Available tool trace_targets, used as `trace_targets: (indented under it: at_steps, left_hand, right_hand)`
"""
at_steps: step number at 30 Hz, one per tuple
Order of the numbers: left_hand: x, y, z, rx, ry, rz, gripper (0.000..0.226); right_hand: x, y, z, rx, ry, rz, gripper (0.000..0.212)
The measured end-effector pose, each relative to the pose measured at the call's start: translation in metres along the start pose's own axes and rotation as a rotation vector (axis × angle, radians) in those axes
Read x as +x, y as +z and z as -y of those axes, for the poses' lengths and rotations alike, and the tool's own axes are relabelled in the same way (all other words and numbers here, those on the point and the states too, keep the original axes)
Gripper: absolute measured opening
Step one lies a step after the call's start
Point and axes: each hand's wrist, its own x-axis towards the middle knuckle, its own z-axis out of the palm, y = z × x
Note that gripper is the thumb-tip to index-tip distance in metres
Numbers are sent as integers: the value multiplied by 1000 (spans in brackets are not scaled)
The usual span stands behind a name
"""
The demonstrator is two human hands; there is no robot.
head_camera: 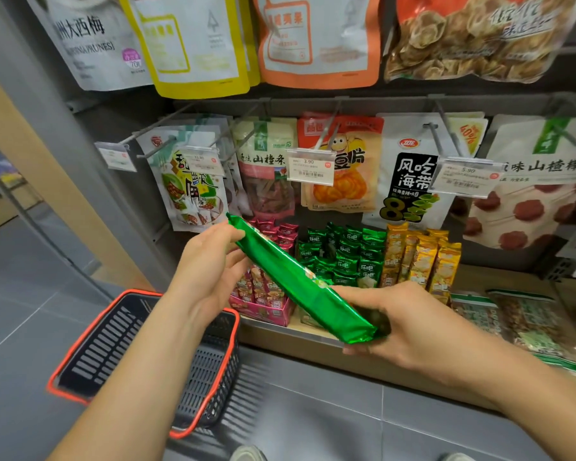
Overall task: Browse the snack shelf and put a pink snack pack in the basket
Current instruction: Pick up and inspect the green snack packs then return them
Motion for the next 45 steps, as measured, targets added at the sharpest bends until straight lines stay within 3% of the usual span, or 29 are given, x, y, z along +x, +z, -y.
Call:
trace_targets:
  at_steps: [3,6,11,18,22,25,27,30,34,39,45]
  left_hand:
    - [-1,1,5,209,-52,42,14]
    - [-2,2,10,346,-22,87,23]
    - [2,3,9,286,-19,5,9]
    - [2,3,8,147,-60,-9,6]
    - [2,2,7,112,-75,-10,6]
    - [0,3,6,100,-63,57,16]
    - [-1,4,7,96,-11,91,21]
    - [-3,5,6,92,56,87,23]
    - [-5,5,5,193,119,101,25]
    - [-10,3,5,528,316,106,23]
    - [-14,5,7,969,476,150,19]
  right_hand:
    - [-2,7,0,-128,-28,-33,58]
    - [-5,11,1,-225,-69,-37,63]
    - [-5,8,4,-106,-99,-17,63]
    - [-4,7,6,-160,-158,8,55]
    - [-5,12,1,8,-127,-6,49]
    - [-6,15,-3,291,-31,-49,48]
    - [-6,18,-3,472,59,-77,36]
    - [-5,24,-2,565,180,-105,24]
    - [0,32,-10,638,393,-111,38]
    - [2,36,-33,399,598,-78,38]
    - [-1,38,-48,57,615,-23,33]
